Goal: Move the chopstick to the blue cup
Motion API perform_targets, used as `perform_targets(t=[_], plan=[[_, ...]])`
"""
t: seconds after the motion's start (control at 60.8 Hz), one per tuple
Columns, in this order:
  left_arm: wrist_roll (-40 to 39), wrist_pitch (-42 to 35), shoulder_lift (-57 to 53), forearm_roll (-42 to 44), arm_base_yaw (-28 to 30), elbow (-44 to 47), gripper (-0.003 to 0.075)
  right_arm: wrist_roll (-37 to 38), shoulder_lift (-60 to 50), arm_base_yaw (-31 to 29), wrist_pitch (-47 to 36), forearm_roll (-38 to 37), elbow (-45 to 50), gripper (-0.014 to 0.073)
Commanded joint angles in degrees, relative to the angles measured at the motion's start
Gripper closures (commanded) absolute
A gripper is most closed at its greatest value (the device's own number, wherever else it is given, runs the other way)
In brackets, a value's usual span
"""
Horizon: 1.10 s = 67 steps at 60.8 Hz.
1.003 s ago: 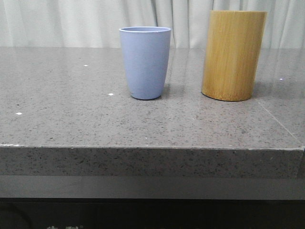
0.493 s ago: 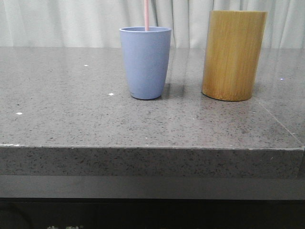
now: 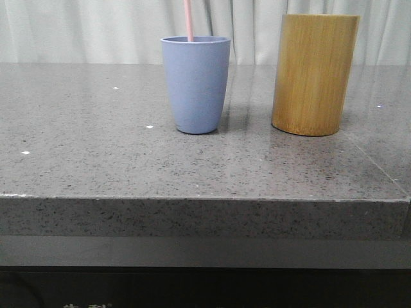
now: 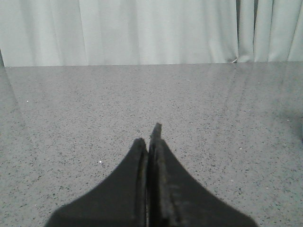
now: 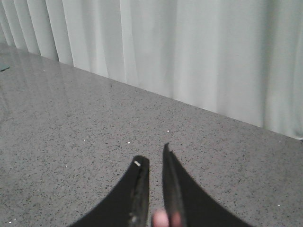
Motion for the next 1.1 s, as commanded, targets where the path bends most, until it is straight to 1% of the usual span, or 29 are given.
perform_targets(t=[0.0, 0.082, 0.181, 0.395, 0.444, 0.477, 0.576, 0.608, 0.641, 0.691, 0.724, 0.872, 1.085], plan=[[-0.5, -4.7, 0.7, -0.5, 0.2, -1.5, 0.0739, -0.4, -2.2, 0.0, -4.0, 0.0, -1.8, 0.0395], [-0.5, -4.7, 0.7, -0.5, 0.2, -1.5, 0.0739, -0.4, -2.2, 0.0, -4.1, 0.0, -1.8, 0.0337], [-0.5, -4.7, 0.7, -0.5, 0.2, -1.5, 0.0739, -0.4, -2.2, 0.0, -4.3, 0.0, -1.8, 0.0298], [-0.5, -4.7, 0.7, -0.5, 0.2, -1.5, 0.0739, -0.4, -5.5, -0.1, -4.1, -0.1, -1.8, 0.0305], [-0.5, -4.7, 0.7, -0.5, 0.2, -1.5, 0.0739, -0.4, -6.7, -0.1, -3.6, -0.1, -1.8, 0.0330], [-0.5, -4.7, 0.7, -0.5, 0.2, -1.5, 0.0739, -0.4, -7.3, -0.1, -3.3, -0.1, -1.8, 0.0363], [-0.5, -4.7, 0.7, -0.5, 0.2, -1.5, 0.0739, -0.4, -9.6, -0.5, -1.6, -0.1, -1.8, 0.0508], [-0.5, -4.7, 0.7, -0.5, 0.2, -1.5, 0.0739, -0.4, -10.3, -0.8, -0.8, -0.1, -1.8, 0.0576], [-0.5, -4.7, 0.7, -0.5, 0.2, -1.5, 0.0739, -0.4, -10.9, -1.3, 0.0, -0.1, -1.8, 0.0627], [-0.5, -4.7, 0.7, -0.5, 0.2, -1.5, 0.0739, -0.4, -12.0, -2.4, 1.7, -0.1, -1.9, 0.0690], [-0.5, -4.7, 0.7, -0.5, 0.2, -1.5, 0.0739, -0.4, -12.7, -3.4, 3.2, -0.1, -1.9, 0.0712], [-0.5, -4.7, 0.7, -0.5, 0.2, -1.5, 0.0739, -0.4, -16.2, -9.7, 11.8, -1.5, -2.7, 0.0709], [-0.5, -4.7, 0.7, -0.5, 0.2, -1.5, 0.0739, -0.4, -22.5, -23.2, 27.8, -4.6, -3.3, 0.0709]])
